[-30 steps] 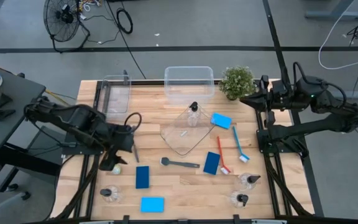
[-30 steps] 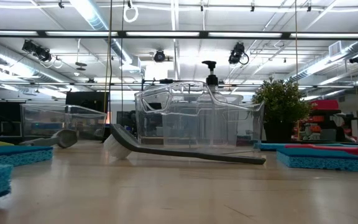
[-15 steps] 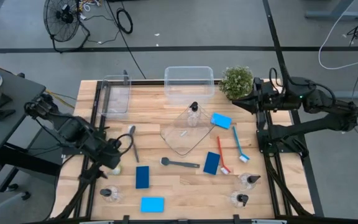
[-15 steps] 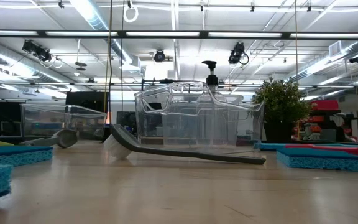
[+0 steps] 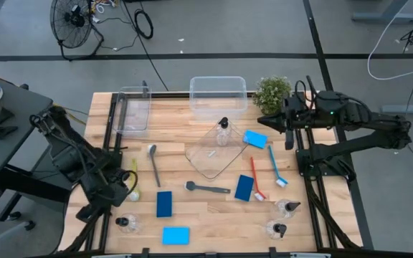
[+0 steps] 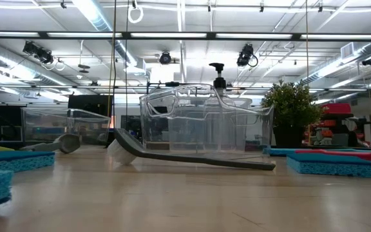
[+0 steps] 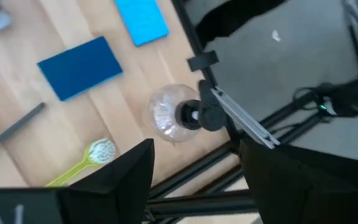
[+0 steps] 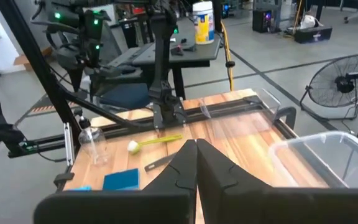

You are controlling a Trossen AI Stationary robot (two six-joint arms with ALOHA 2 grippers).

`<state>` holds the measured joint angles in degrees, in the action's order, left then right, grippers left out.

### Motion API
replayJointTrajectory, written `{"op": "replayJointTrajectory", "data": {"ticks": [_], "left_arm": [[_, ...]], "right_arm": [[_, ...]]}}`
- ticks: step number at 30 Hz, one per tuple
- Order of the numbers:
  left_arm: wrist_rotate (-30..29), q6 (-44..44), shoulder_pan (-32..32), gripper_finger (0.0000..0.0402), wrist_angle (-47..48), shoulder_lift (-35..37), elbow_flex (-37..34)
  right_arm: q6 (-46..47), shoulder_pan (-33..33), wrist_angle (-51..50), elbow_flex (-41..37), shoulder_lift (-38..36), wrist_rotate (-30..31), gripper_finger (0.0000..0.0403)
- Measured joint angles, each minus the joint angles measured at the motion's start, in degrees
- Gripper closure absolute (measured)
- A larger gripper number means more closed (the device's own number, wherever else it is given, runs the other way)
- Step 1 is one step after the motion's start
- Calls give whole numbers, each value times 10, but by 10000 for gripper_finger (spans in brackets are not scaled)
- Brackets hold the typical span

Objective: Pick & Place Kitchen Sink Supplies
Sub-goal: Put the dishwashing liquid dispenser into the right transparent bin

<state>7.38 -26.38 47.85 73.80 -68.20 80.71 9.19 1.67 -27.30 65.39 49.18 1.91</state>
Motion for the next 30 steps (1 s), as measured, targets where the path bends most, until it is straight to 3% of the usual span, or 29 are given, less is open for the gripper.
{"op": "replayJointTrajectory", "data": {"ticks": [4, 13, 21, 30], "left_arm": [[-35, 2, 34, 159, 4, 0, -13], [-47, 19, 92, 159, 2, 2, -94], [-57, 2, 126, 159, -78, 28, -172], [-110, -36, 158, 159, -145, 91, -239]], "right_arm": [[0, 0, 18, 0, 6, -3, 396], [0, 0, 56, 0, 5, -28, 396], [24, 0, 58, 0, 5, -29, 396], [24, 0, 59, 0, 5, -29, 396]]}}
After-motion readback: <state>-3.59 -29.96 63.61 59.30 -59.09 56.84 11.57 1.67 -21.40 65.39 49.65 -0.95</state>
